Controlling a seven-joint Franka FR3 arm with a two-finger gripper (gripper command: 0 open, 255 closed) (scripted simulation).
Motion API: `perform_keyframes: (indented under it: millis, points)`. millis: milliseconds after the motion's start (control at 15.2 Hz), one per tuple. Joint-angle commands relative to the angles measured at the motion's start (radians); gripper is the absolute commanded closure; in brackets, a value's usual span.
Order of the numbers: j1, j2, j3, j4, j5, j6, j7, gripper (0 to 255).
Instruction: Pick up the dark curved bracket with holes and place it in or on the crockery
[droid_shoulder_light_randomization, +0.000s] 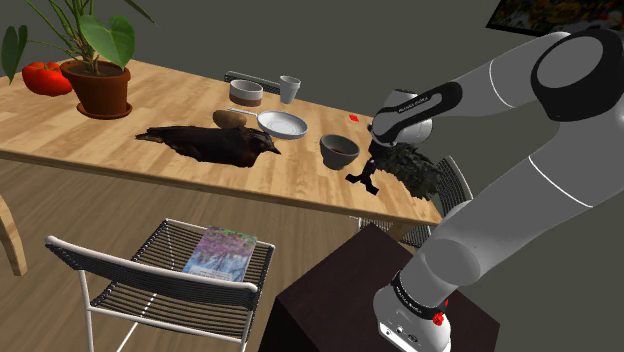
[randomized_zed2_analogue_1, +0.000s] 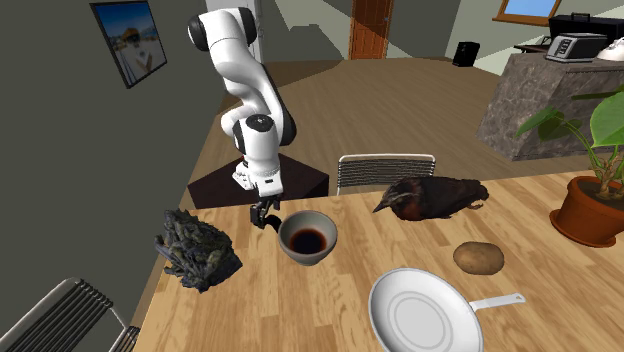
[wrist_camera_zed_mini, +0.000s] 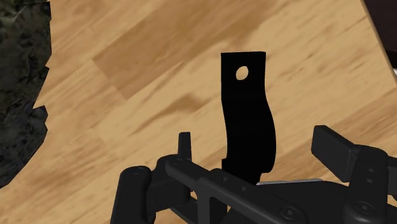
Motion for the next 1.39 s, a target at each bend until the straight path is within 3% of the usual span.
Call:
perform_keyframes:
  millis: [0, 66, 660, 1320]
  points:
    - [0.000, 0.000, 0.000, 0.000, 0.000, 0.000, 0.000, 0]
    - [0.000, 0.000, 0.000, 0.000, 0.000, 0.000, 0.000, 255]
    - [0.000, 0.000, 0.000, 0.000, 0.000, 0.000, 0.000, 255]
    - [-0.018, -0.114, 0.039, 0.058, -0.035, -0.166, 0.030, 255]
